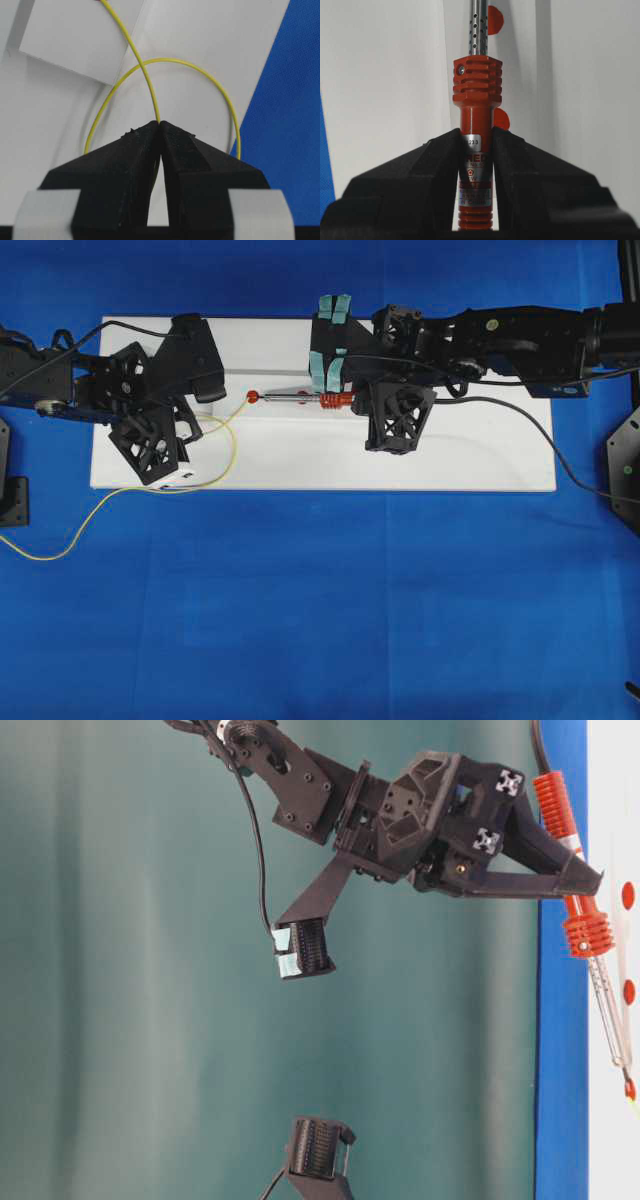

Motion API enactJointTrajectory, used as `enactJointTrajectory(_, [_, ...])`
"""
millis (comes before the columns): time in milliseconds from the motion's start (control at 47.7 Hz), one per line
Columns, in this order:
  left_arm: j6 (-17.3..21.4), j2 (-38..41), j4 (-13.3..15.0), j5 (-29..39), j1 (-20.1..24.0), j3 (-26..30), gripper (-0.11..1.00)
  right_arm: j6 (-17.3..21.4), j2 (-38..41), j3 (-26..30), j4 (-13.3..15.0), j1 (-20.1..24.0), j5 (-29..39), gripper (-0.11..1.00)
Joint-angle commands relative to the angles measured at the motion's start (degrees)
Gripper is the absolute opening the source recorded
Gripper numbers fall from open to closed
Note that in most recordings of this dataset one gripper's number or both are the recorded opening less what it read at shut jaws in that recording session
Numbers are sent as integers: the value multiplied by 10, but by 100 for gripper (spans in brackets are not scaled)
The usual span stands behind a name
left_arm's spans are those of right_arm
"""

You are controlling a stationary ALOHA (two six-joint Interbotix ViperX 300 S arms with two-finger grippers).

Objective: Touch the tip of the soldering iron to the tip of the solder at the mark.

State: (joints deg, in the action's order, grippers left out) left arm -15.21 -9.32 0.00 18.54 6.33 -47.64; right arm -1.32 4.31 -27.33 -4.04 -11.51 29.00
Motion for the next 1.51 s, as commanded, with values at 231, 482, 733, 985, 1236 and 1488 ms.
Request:
enactJointTrajectory(231, [3,-3,-1,-1,1,18,3,1,-7,14,1,-1,-2,6])
enactJointTrajectory(482, [1,-2,-1,8,1,20,3,1,-7,14,1,-1,-3,6])
enactJointTrajectory(733, [1,-2,-2,11,1,19,3,1,-7,14,1,-1,-2,6])
enactJointTrajectory(985, [1,-1,-1,11,1,19,3,0,-7,14,1,-1,-3,6])
enactJointTrajectory(1236, [0,-2,-1,11,1,19,3,0,-7,13,1,-1,-3,6])
enactJointTrajectory(1488, [0,-2,-1,11,1,21,3,0,-7,12,1,-1,-3,6])
